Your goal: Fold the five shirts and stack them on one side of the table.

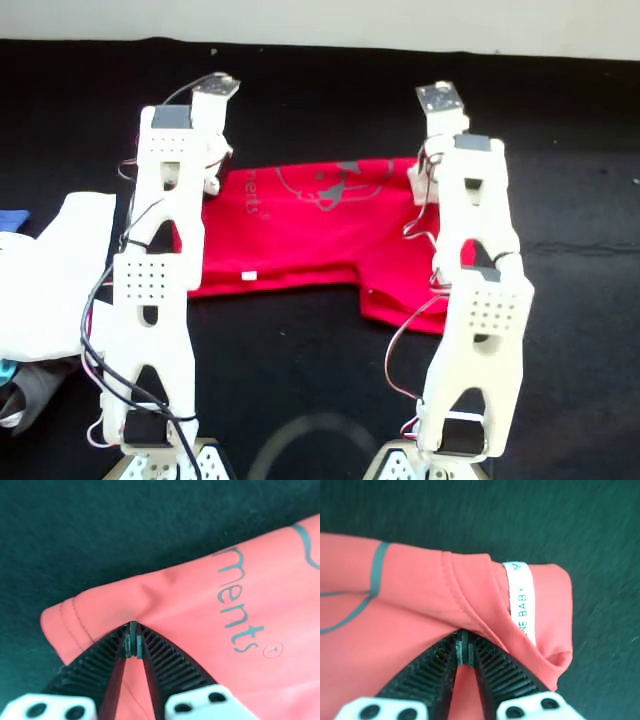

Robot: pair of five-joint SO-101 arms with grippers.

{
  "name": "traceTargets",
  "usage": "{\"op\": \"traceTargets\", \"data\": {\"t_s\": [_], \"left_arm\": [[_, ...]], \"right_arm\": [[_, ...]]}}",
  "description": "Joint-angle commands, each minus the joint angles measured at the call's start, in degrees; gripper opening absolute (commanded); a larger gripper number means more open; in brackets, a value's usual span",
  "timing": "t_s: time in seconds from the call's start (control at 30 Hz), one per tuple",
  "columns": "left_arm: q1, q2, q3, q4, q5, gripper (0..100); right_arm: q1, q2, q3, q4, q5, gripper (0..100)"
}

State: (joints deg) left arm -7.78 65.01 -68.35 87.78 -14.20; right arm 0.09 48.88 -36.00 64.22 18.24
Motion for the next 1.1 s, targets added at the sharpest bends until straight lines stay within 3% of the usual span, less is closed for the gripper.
{"op": "traceTargets", "data": {"t_s": [0.0,0.2,0.3,0.43,0.6,0.7,0.9,1.07], "left_arm": [[0.7,0.1,-7.5,4.7,0.4,1],[2.0,-0.2,-13.5,13.7,0.5,1],[2.0,-2.7,-12.8,14.3,2.8,1],[3.2,-13.1,0.8,14.3,4.2,1],[2.9,-32.6,29.8,14.1,5.3,1],[2.5,-40.7,44.0,8.0,5.2,1],[2.9,-46.6,67.2,-12.7,5.2,1],[2.5,-47.2,76.3,-17.9,5.2,1]], "right_arm": [[1.5,3.2,-15.0,7.2,-0.4,0.7],[1.7,6.1,-32.6,21.2,-0.4,0.7],[1.6,6.4,-39.9,27.6,-0.4,0.7],[1.6,6.4,-49.5,35.5,-0.4,0.7],[3.1,5.9,-53.4,37.0,-0.4,0.7],[3.5,5.1,-53.0,37.1,-0.4,0.7],[2.2,-5.4,-42.8,37.1,-0.4,0.7],[1.9,-22.3,-23.2,37.1,-0.4,0.7]]}}
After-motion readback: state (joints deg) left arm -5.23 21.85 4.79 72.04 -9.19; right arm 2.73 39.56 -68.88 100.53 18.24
